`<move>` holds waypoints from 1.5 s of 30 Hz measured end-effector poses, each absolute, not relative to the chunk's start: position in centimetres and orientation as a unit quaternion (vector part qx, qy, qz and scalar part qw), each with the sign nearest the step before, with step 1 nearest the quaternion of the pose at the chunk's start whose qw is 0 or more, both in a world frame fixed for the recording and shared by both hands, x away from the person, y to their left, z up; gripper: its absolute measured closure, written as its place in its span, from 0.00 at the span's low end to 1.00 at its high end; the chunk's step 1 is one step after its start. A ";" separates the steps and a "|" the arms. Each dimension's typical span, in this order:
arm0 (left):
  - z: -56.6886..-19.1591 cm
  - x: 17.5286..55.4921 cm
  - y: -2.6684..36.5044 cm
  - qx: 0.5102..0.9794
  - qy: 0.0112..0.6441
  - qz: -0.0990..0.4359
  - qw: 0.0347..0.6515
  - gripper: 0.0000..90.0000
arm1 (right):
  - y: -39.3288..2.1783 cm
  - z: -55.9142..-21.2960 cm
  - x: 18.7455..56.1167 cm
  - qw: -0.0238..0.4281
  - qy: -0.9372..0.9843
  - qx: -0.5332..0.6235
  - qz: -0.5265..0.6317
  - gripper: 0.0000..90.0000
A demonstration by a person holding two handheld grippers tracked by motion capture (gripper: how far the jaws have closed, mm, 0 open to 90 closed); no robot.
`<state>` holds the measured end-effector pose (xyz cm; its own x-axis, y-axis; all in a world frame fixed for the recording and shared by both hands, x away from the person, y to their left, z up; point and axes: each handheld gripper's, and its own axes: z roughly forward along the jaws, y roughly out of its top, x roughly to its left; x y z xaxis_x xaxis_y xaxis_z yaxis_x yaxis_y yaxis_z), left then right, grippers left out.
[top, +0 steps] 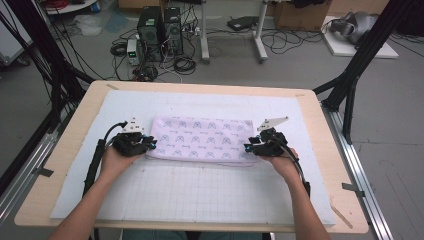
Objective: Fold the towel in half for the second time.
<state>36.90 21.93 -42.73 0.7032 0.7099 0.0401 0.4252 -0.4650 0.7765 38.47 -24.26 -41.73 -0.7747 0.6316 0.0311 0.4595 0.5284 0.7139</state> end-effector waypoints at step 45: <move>-40.4 31.7 22.9 0.794 0.352 0.179 0.463 0.14 | -23.1 -39.8 33.3 0.137 0.828 0.337 0.427 0.13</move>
<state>31.68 22.92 -40.42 0.6885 0.7241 -0.0413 0.3925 -0.3241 0.8608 33.29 -23.08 -39.78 -0.7361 0.6740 0.0616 0.4406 0.4082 0.7996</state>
